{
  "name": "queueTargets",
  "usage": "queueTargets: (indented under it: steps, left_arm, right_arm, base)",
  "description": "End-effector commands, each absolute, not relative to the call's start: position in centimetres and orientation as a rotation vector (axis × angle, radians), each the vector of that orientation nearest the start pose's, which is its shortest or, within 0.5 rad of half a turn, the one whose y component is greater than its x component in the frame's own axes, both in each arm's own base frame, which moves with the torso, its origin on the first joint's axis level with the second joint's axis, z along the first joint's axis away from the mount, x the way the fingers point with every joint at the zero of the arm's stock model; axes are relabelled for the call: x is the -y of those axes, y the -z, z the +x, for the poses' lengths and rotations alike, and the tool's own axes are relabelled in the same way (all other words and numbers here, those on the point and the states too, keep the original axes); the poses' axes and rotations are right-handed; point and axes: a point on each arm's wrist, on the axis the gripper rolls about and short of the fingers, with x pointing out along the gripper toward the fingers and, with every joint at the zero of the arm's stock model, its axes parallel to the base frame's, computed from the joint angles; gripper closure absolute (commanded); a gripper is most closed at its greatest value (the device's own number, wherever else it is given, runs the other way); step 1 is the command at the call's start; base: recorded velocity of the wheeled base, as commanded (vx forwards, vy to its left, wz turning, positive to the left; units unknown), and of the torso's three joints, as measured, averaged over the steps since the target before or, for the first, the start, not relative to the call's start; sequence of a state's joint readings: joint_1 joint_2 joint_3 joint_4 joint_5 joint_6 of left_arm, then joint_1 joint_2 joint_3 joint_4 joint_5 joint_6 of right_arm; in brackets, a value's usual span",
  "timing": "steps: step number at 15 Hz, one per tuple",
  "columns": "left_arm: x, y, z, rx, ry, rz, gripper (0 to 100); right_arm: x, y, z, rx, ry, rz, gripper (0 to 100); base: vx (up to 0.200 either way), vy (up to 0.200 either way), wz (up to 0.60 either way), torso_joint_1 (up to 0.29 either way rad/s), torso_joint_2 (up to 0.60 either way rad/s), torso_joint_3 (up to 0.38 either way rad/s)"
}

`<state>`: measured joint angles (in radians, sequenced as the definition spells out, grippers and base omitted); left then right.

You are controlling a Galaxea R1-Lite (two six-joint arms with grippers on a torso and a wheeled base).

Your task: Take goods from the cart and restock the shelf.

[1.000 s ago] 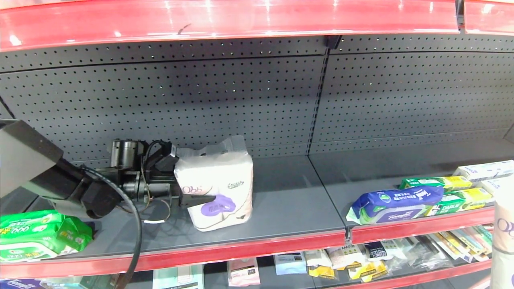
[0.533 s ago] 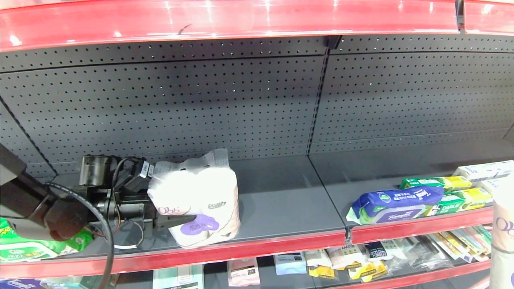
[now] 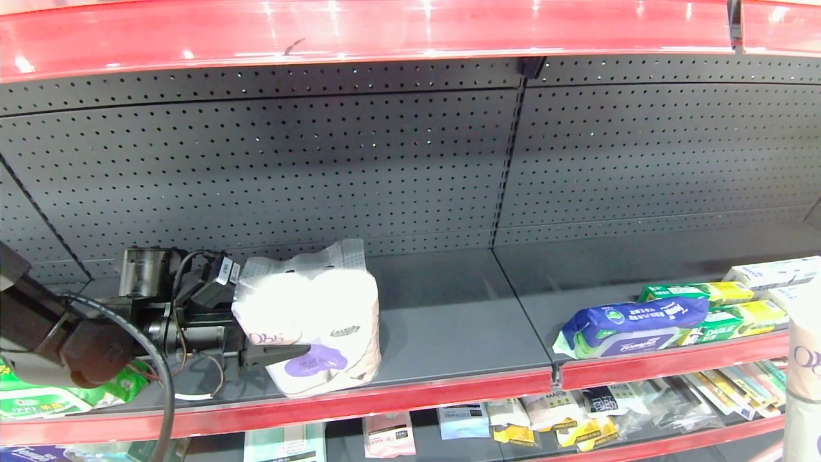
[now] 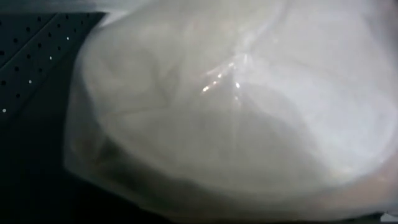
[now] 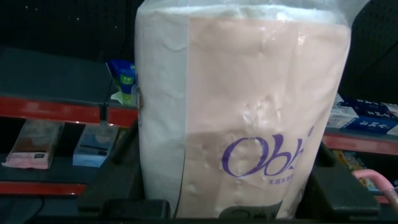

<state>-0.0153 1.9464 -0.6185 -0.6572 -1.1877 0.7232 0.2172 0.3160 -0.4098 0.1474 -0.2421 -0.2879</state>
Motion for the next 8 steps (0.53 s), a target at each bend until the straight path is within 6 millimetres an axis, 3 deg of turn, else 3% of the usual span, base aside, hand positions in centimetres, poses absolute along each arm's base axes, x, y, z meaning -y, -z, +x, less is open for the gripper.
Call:
queueTargets:
  steps: [1, 8]
  left_arm:
    - [2.54, -6.96, 29.58, -0.148, 1.284, 0.229, 100]
    - [2.59, -6.03, 29.50, -0.152, 1.299, 0.238, 100]
  right_arm:
    - [0.89, -17.96, -1.52, -0.054, 0.019, -0.300, 100]
    - [0.89, -17.96, -1.51, -0.054, 0.017, -0.300, 100]
  base:
    - [0.000, 0.000, 0.00, 0.000, 0.00, 0.000]
    - [0.000, 0.000, 0.00, 0.000, 0.00, 0.000]
